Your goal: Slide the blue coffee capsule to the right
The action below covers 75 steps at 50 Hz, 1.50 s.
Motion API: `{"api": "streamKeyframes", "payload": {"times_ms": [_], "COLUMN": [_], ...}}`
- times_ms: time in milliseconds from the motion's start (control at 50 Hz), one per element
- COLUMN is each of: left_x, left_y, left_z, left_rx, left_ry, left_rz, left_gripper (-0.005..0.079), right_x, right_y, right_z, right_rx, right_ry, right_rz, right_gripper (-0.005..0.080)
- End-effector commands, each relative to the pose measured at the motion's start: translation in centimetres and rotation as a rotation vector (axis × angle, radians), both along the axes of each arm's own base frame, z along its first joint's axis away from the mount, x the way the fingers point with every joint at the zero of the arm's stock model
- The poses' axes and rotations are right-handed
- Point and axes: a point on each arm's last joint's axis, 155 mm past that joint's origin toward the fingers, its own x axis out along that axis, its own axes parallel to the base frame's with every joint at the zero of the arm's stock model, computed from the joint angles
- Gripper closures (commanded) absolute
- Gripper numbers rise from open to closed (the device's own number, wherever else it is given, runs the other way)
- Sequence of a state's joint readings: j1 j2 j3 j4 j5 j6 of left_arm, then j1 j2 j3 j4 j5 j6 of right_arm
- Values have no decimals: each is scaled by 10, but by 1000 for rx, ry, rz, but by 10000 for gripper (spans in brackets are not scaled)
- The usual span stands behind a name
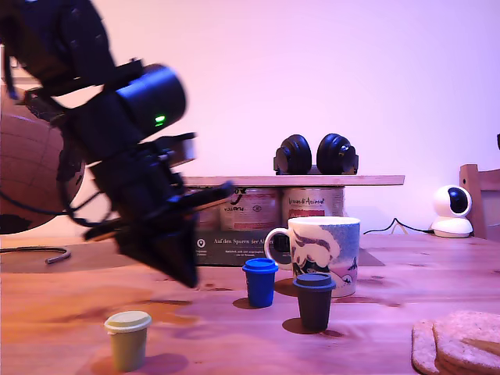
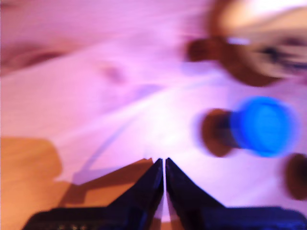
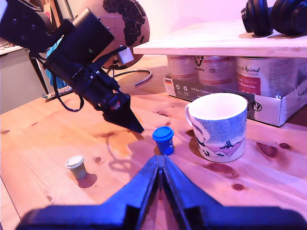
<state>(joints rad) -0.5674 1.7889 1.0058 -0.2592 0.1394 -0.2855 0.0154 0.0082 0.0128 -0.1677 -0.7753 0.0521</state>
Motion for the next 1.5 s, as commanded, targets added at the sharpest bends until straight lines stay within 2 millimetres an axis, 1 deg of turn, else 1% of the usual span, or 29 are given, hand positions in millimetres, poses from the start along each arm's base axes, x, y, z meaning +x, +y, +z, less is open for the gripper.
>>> {"api": "streamKeyframes", "payload": {"times_ms": [0, 120, 240, 360, 600, 720, 840, 900, 1020, 1180, 1380, 1480], "left_x": [-3, 4, 14, 24, 39, 44, 43, 41, 33, 22, 1, -9], "left_y": [8, 17, 26, 36, 72, 94, 113, 125, 144, 162, 172, 176], "left_z": [-9, -3, 12, 38, 91, 113, 129, 134, 138, 135, 133, 135], "left_rx": [20, 39, 54, 32, 29, 28, 33, 33, 18, -2, -19, -29], "left_ry": [23, -7, -69, -124, -252, -305, -357, -376, -404, -458, -529, -571], "left_rz": [4, -3, 2, 36, 93, 125, 145, 167, 208, 249, 271, 280], "left_gripper": [762, 762, 762, 762, 762, 762, 762, 762, 762, 762, 762, 762], "right_x": [0, 0, 1, 3, 3, 3, 5, 7, 13, 21, 29, 32], "right_y": [1, 0, -1, -2, -3, -3, -4, -8, -14, -24, -38, -43], "right_z": [-1, -1, -1, -1, -1, -1, -2, -2, -3, -4, -5, -6], "right_rx": [0, -1, -2, -4, -5, -10, -12, -15, -23, -34, -49, -53], "right_ry": [-2, -2, -2, -3, -3, -8, -8, -8, -9, -9, -9, -8], "right_rz": [3, 2, -7, -20, -22, -23, -34, -57, -105, -172, -260, -289], "right_gripper": [764, 765, 765, 765, 765, 764, 764, 765, 765, 764, 764, 764]}}
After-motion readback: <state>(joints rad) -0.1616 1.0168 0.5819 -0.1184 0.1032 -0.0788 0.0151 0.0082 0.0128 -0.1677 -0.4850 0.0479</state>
